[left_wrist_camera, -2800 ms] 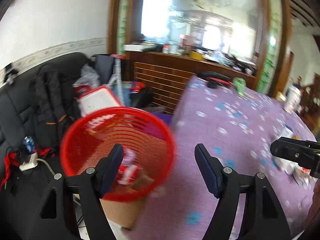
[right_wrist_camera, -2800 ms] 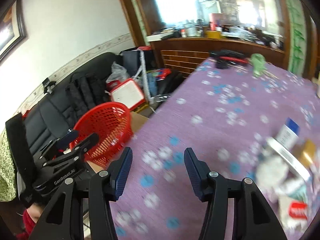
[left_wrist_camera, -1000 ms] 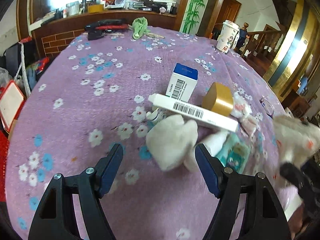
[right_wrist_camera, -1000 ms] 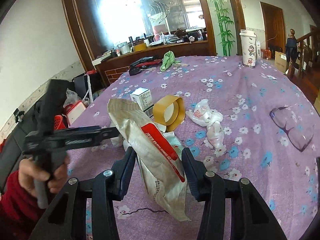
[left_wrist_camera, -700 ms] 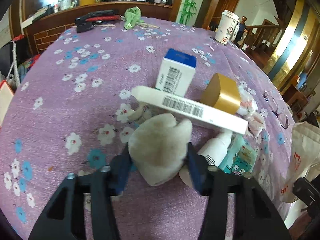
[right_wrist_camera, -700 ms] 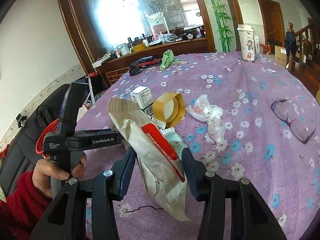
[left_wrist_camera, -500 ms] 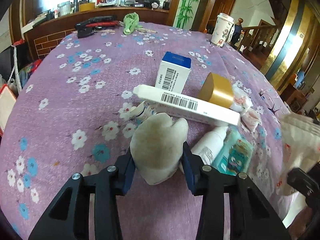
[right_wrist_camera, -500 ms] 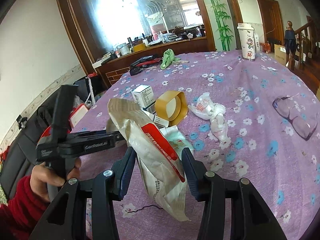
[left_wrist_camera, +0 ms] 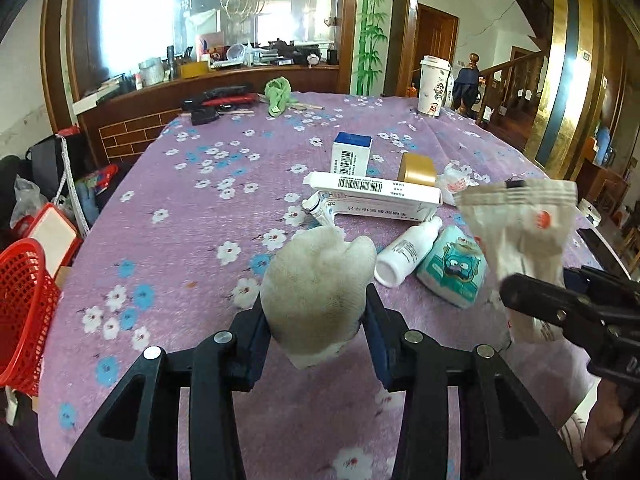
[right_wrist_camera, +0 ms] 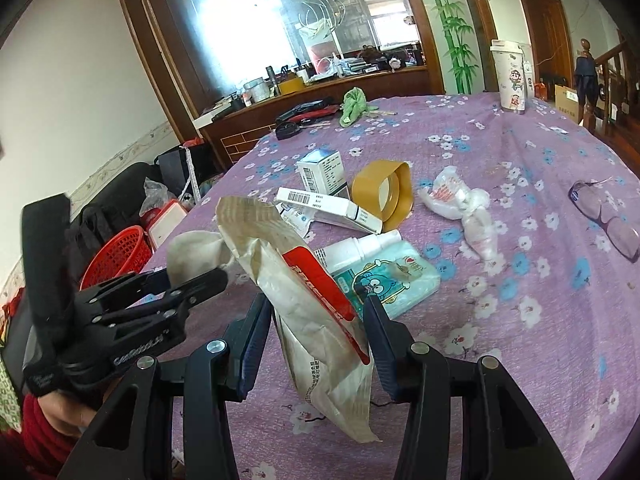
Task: Collect trash
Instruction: 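Grasp the white cloth with the left tool while the right tool holds the tan bag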
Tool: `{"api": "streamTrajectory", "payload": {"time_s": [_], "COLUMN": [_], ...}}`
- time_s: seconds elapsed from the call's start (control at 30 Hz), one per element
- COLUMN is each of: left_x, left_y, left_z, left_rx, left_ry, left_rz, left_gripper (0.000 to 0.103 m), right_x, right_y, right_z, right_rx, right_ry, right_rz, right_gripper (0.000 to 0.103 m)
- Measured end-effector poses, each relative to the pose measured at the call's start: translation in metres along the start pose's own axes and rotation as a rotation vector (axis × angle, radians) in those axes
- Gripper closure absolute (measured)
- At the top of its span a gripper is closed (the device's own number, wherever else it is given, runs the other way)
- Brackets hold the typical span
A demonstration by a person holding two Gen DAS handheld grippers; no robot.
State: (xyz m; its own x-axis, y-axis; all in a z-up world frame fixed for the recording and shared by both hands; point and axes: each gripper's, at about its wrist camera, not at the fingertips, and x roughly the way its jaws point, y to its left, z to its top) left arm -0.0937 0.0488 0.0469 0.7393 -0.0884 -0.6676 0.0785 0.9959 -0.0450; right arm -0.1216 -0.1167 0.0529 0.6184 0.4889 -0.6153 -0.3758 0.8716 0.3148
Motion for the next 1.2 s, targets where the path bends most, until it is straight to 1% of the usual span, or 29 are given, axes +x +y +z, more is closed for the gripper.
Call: {"api": "streamTrajectory", "payload": {"time_s": [0.2,0.6,1.2], "left_x": [-0.003,-0.008,-0.011], "left_y": [0.003,-0.003,0.004], "left_z": [-0.003,-0.005,-0.003], "left_rx": [-0.001,0.019,0.002], "left_ry": [-0.011,-0.015,-0.011], "left_rz": [0.009,-0.005,0.006], "left_gripper": [0.062,0.062,0.062], "right_x": [-0.005,-0.019,-0.013], "right_y": [0.001,0.001,0.004], "right_z": [0.002,0.002,0.004], "right_rx": [0.011,0.019,0.02], "right_ry": [-0.006,-0.028,-0.009], "right_rz": [-0.01,-0.024,-0.022], "right_gripper": [0.052,0.052,0.052]}}
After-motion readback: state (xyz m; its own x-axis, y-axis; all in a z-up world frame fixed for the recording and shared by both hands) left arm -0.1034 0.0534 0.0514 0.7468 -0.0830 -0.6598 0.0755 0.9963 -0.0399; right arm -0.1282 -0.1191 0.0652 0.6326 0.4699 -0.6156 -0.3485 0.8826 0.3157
